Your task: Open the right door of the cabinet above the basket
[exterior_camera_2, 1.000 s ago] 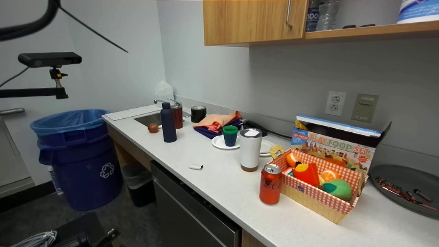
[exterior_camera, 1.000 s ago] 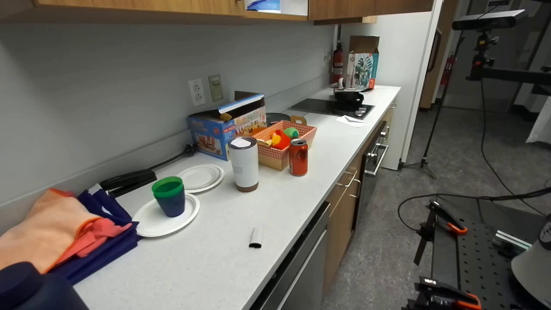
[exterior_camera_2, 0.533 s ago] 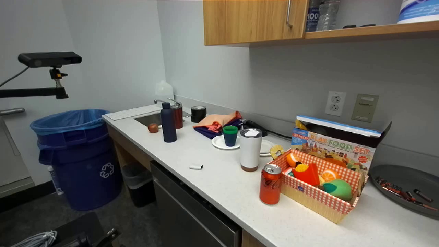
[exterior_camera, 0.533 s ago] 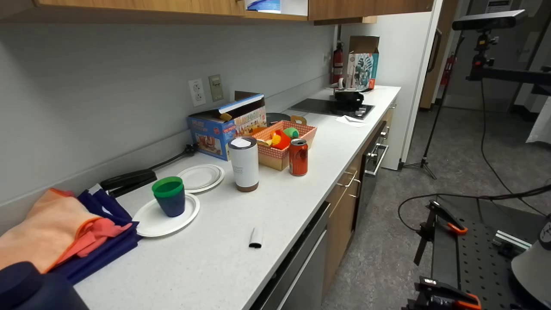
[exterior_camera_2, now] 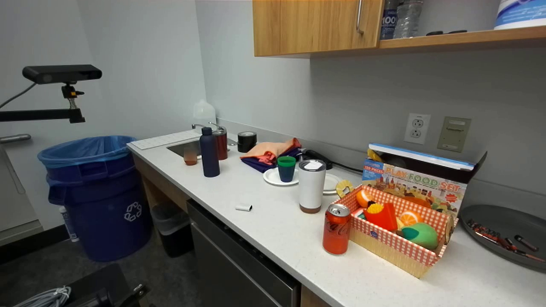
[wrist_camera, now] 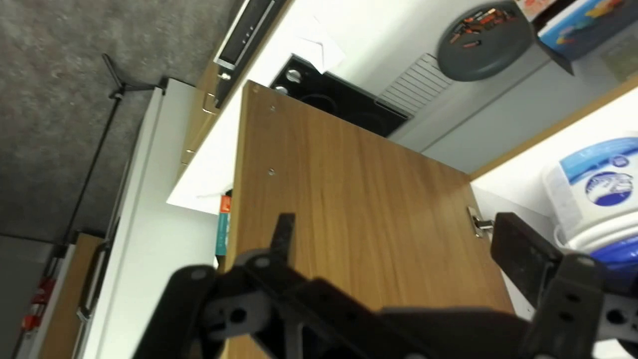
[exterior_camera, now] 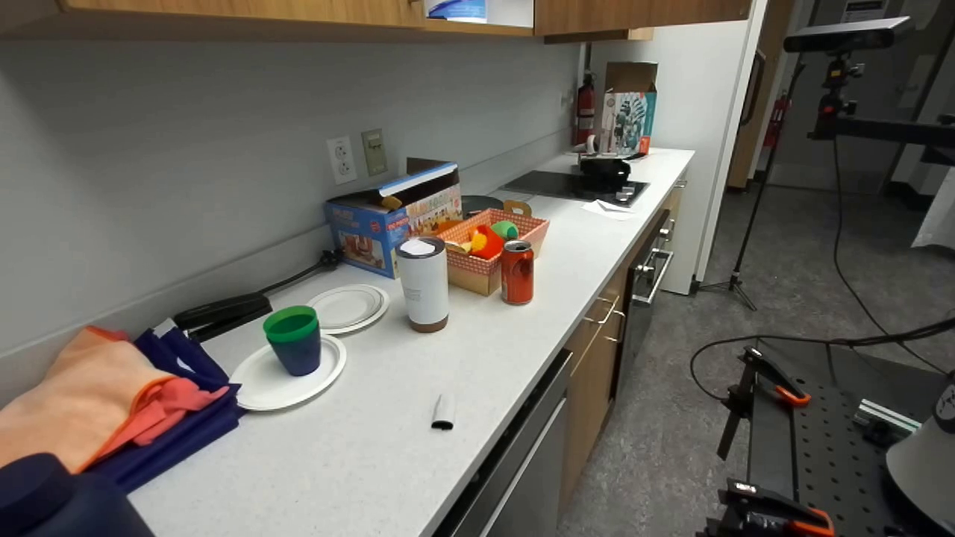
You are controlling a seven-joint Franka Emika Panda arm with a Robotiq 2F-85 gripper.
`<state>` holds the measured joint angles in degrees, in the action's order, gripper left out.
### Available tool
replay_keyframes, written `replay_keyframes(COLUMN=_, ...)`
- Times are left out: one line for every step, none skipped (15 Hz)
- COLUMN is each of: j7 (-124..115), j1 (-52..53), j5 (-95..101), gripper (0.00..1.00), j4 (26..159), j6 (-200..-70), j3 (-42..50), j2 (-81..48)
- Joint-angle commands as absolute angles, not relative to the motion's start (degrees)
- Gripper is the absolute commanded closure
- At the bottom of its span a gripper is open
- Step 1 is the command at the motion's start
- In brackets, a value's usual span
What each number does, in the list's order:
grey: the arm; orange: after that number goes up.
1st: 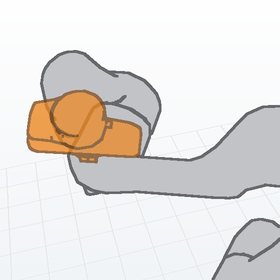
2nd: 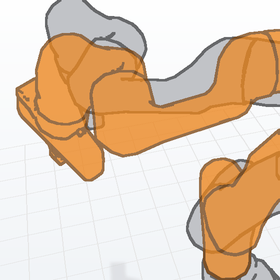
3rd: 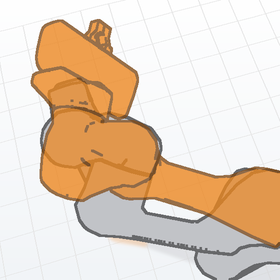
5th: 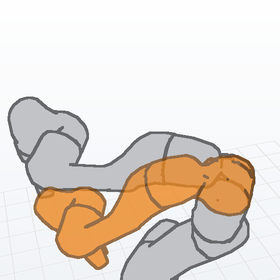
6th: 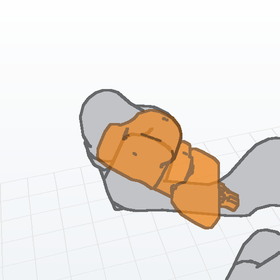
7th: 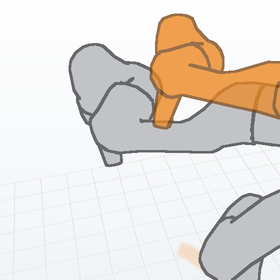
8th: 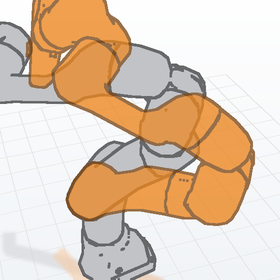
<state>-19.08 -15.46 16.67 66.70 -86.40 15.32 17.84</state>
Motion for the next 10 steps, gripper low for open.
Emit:
replay_keyframes(j7=-16.91, j1=-13.82, j5=11.38, gripper=0.0, j4=69.76, j6=-94.03, j3=17.25, j2=19.48)
replay_keyframes(j7=-16.45, j1=-13.79, j5=10.26, gripper=0.0, j4=70.68, j6=-95.67, j3=17.43, j2=19.8)
replay_keyframes(j7=-15.99, j1=-13.85, j5=9.27, gripper=0.0, j4=71.62, j6=-97.41, j3=17.6, j2=20.18)
replay_keyframes(j7=-15.67, j1=-13.92, j5=8.29, gripper=0.0, j4=72.36, j6=-98.89, j3=17.77, j2=20.48)
replay_keyframes(j7=-15.33, j1=-13.91, j5=7.22, gripper=0.0, j4=73.02, j6=-100.37, j3=17.98, j2=20.82)
replay_keyframes(j7=-15.52, j1=-14.1, j5=6.73, gripper=0.0, j4=73.73, j6=-102.11, j3=17.92, j2=21.16)
replay_keyframes(j7=-15.56, j1=-14.05, j5=5.84, gripper=0.0, j4=74.46, j6=-103.78, j3=18.01, j2=21.58)
replay_keyframes(j7=-15.53, j1=-13.91, j5=4.86, gripper=0.0, j4=75.12, j6=-105.06, j3=18.09, j2=22.05)
replay_keyframes(j7=-15.44, j1=-13.74, j5=3.66, gripper=0.0, j4=75.77, j6=-106.06, j3=18.18, j2=22.53)
replay_keyframes(j7=-15.26, j1=-13.6, j5=2.43, gripper=0.0, j4=76.3, j6=-106.69, j3=18.25, j2=22.97)
